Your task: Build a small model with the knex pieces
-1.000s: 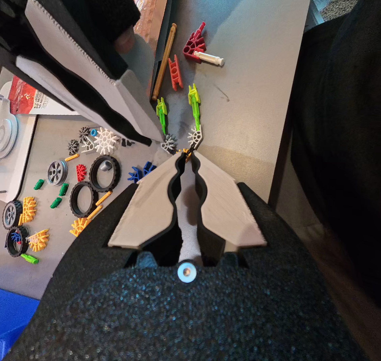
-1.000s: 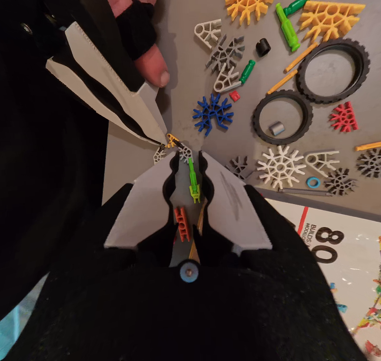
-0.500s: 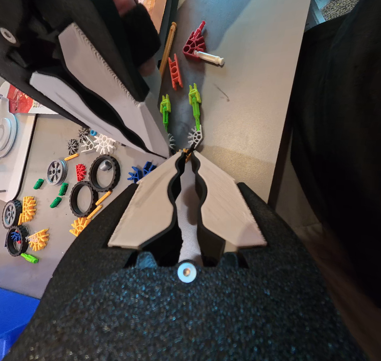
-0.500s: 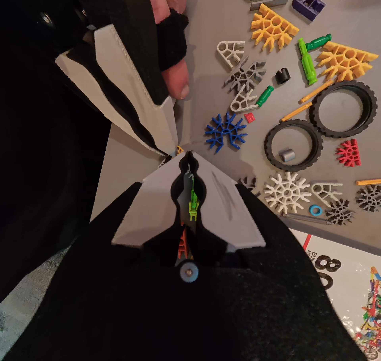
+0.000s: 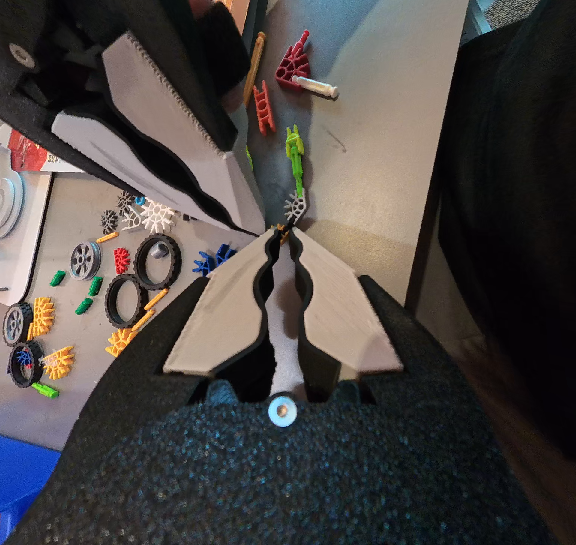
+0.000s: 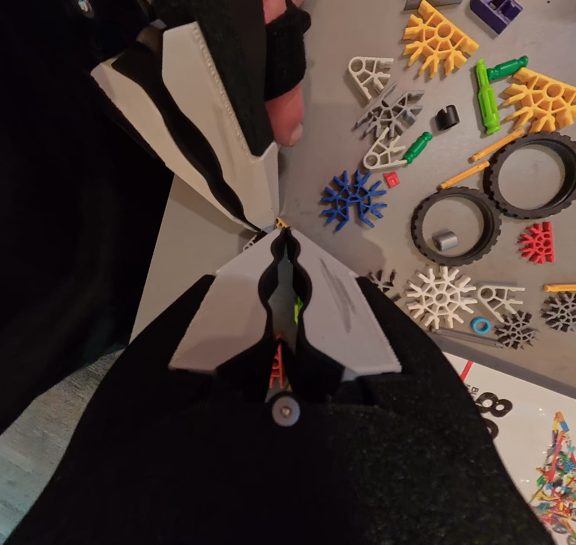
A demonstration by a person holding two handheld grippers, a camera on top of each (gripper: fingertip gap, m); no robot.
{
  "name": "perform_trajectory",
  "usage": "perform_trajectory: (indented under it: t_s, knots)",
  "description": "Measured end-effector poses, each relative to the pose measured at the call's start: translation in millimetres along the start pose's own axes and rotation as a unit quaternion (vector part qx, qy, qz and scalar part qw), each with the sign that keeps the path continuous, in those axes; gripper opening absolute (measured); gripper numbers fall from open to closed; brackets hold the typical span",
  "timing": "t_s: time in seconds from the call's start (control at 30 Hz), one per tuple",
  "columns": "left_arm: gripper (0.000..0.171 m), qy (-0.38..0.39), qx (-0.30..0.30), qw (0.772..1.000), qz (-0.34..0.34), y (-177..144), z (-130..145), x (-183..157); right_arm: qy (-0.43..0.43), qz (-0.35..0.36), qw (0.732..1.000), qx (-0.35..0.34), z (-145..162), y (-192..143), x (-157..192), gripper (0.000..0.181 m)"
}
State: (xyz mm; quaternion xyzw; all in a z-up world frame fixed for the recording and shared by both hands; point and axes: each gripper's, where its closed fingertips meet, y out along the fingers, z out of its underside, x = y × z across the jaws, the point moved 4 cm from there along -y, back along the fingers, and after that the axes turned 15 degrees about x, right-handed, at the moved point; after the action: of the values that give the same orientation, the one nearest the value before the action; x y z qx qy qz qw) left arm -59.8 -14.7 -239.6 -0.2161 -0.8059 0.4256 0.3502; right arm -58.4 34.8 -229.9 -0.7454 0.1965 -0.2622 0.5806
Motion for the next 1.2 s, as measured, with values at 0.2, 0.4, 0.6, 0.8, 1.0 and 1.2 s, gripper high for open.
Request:
perform_trajectory:
  t_s: [0.2, 0.4, 0.6, 0.8, 1.0, 1.2]
  knots:
    - [0.003, -0.003, -0.002, 1.000, 0.002, 0.0, -0.4, -0.9, -0.028, 0.034, 0.999, 0.006, -0.5, 3.1, 2.4, 0.000]
    - [0.003, -0.003, -0.004, 1.000, -0.002, -0.2, -0.2, -1.1, -0.034, 0.064, 0.997, -0.001, 0.6, 3.4, 4.7, 0.000]
    - [0.004, -0.013, -0.010, 1.000, 0.002, -4.5, 4.2, -2.2, 0.010, 0.058, 0.997, -0.048, 2.0, -11.8, -1.4, 0.004]
    - [0.011, -0.041, -0.013, 0.999, 0.000, -12.3, 14.3, 2.9, 0.044, 0.092, 0.993, -0.059, 30.9, -39.2, -2.8, 0.014]
    - [0.015, -0.043, -0.007, 0.999, 0.005, -10.8, 12.9, 0.3, 0.061, 0.094, 0.992, -0.058, 61.7, -42.1, 19.0, 0.019]
    - [0.010, -0.046, 0.000, 0.999, 0.018, -7.4, 10.0, -3.3, 0.069, 0.105, 0.990, -0.061, 61.5, -18.1, 27.6, 0.018]
